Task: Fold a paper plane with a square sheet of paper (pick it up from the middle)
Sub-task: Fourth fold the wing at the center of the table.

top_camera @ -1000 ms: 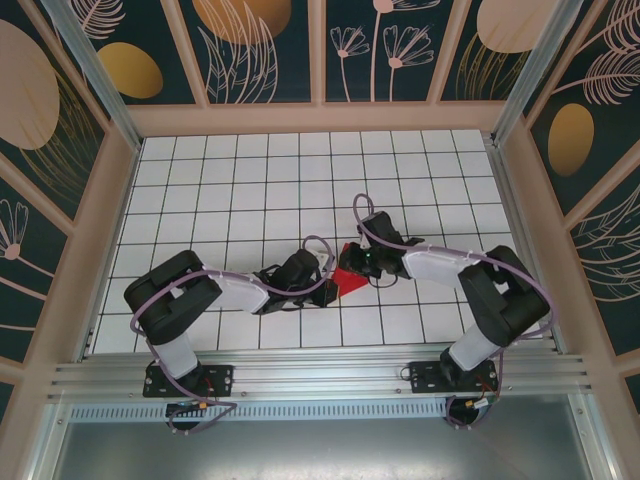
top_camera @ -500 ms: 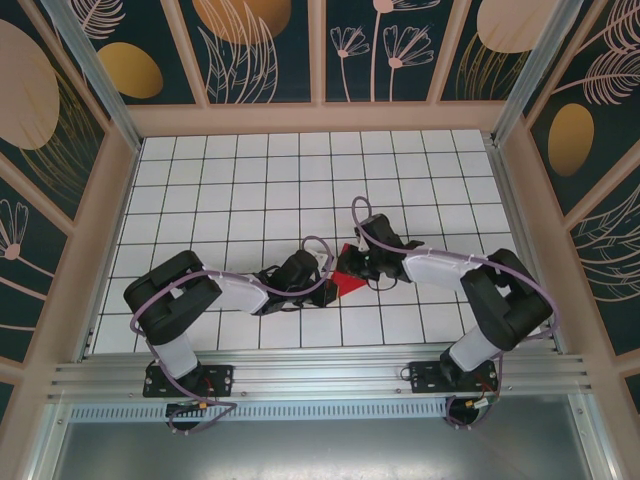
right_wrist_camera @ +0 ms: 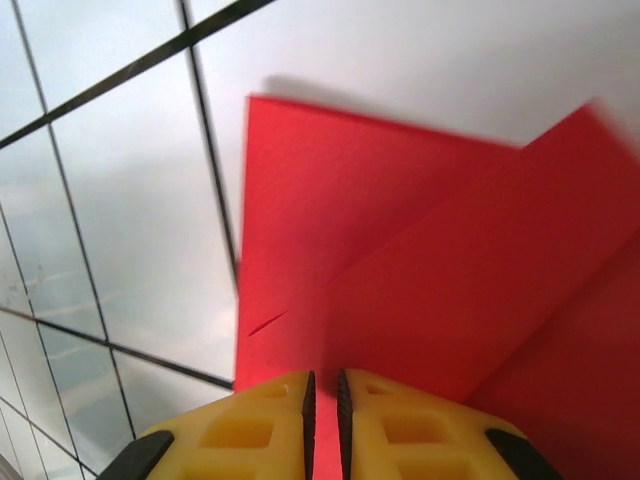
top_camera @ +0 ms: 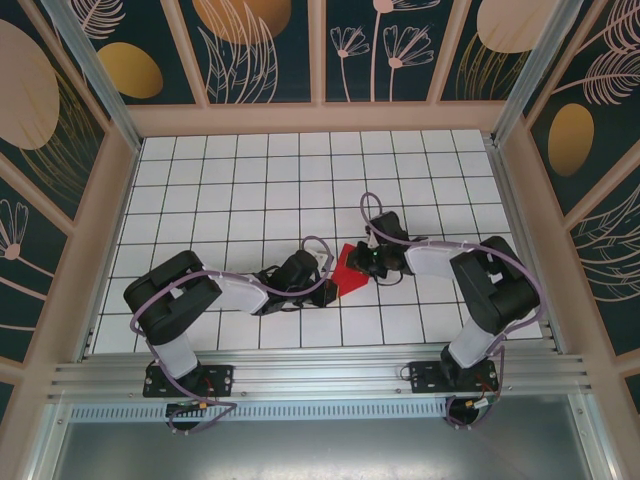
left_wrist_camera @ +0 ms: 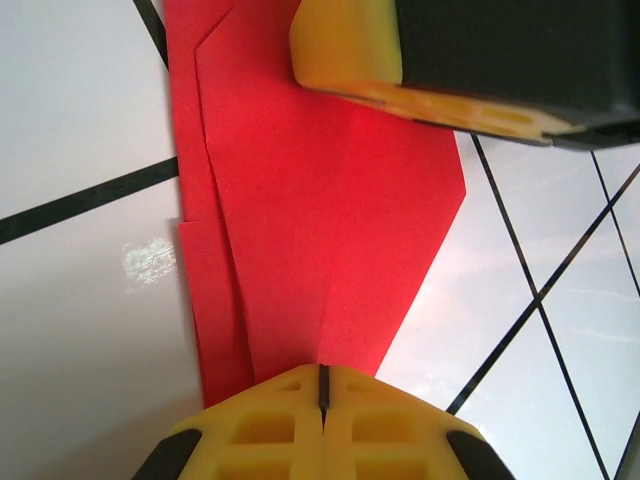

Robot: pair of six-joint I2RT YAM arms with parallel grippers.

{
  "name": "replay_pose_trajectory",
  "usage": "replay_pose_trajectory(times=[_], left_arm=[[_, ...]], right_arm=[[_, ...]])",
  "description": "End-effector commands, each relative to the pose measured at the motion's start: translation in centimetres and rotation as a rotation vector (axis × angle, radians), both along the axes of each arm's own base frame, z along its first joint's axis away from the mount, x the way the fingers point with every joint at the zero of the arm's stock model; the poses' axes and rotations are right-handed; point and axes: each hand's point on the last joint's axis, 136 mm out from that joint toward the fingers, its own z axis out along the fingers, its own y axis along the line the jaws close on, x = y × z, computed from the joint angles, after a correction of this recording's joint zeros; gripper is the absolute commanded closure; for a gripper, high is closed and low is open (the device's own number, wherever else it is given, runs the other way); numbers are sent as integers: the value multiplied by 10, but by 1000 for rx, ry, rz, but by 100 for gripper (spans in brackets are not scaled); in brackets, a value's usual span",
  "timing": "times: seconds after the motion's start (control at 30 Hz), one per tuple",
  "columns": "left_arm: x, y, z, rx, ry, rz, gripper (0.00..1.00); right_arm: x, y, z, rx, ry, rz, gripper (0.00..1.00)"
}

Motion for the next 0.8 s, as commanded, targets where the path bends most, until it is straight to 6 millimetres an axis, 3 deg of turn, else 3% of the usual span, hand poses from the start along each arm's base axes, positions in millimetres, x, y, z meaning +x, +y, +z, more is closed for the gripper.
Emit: replay_pose_trajectory(times=[0.0,0.13,0.37,0.77], left_arm=[[-26,36,-46,155,130,12,100],[-28,37,-47,154,137,9,100],[-31,40,-52,170,144,6,100],[-31,38,-51,165,144,-4,100]], right_arm=[[10,-16,-12,-41,6,-22,82],[19,-31,-19,-32,12,-55,82],[37,-40,-7,27,-9,-72,81],[66,-74,-13,-10,-3,-160,81]])
